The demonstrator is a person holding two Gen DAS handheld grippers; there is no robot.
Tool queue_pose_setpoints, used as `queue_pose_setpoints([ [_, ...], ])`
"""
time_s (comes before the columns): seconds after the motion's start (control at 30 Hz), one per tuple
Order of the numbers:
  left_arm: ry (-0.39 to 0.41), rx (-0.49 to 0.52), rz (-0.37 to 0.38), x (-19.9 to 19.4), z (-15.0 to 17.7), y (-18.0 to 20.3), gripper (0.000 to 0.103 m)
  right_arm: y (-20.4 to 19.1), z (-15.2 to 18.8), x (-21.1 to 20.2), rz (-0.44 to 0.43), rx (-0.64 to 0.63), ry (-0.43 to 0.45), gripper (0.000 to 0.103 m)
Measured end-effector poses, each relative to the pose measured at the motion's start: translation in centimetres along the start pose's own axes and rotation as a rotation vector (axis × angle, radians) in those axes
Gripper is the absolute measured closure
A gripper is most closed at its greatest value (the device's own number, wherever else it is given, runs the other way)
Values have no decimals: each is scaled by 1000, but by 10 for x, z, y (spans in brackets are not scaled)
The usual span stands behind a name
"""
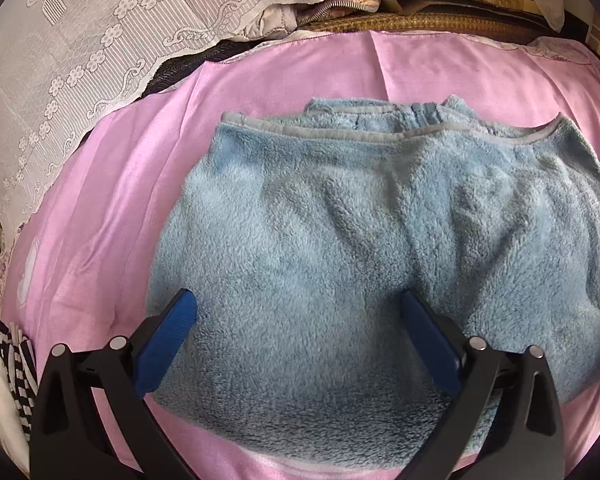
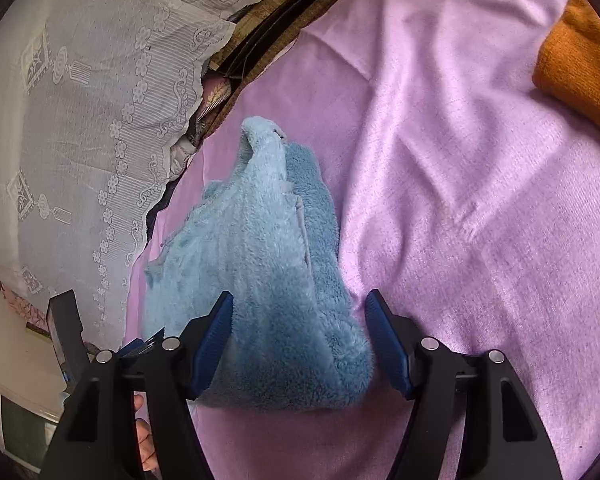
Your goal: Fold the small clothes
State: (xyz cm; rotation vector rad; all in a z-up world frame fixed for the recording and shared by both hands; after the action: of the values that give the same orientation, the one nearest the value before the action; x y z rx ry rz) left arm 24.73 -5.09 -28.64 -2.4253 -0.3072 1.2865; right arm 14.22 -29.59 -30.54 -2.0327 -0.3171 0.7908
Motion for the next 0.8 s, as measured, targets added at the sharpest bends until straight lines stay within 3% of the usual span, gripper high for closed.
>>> queue_pose_setpoints([
  [0.23, 0, -41, 1, 6, 6, 0, 4, -1, 3, -1, 20, 2, -14, 45],
  [0.5, 15, -60, 11, 5, 8, -1, 4, -9, 2, -3, 42, 25, -5, 68],
  [0.8, -11, -98, 85, 0, 7, -15, 5, -58, -14, -7, 116, -90, 18, 73],
])
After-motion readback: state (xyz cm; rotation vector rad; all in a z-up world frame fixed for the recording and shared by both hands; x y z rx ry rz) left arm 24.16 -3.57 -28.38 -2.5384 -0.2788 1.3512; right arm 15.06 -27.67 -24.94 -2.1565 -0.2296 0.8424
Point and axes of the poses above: each gripper's, at about its wrist camera, not at the fingertips, and x roughly the way its jaws point, y to its right, z to its underside, the point moved 5 cm from there along x, roughly the way its jaws point, and after that the axes turned 15 degrees about -z, right-handed, at the moved point
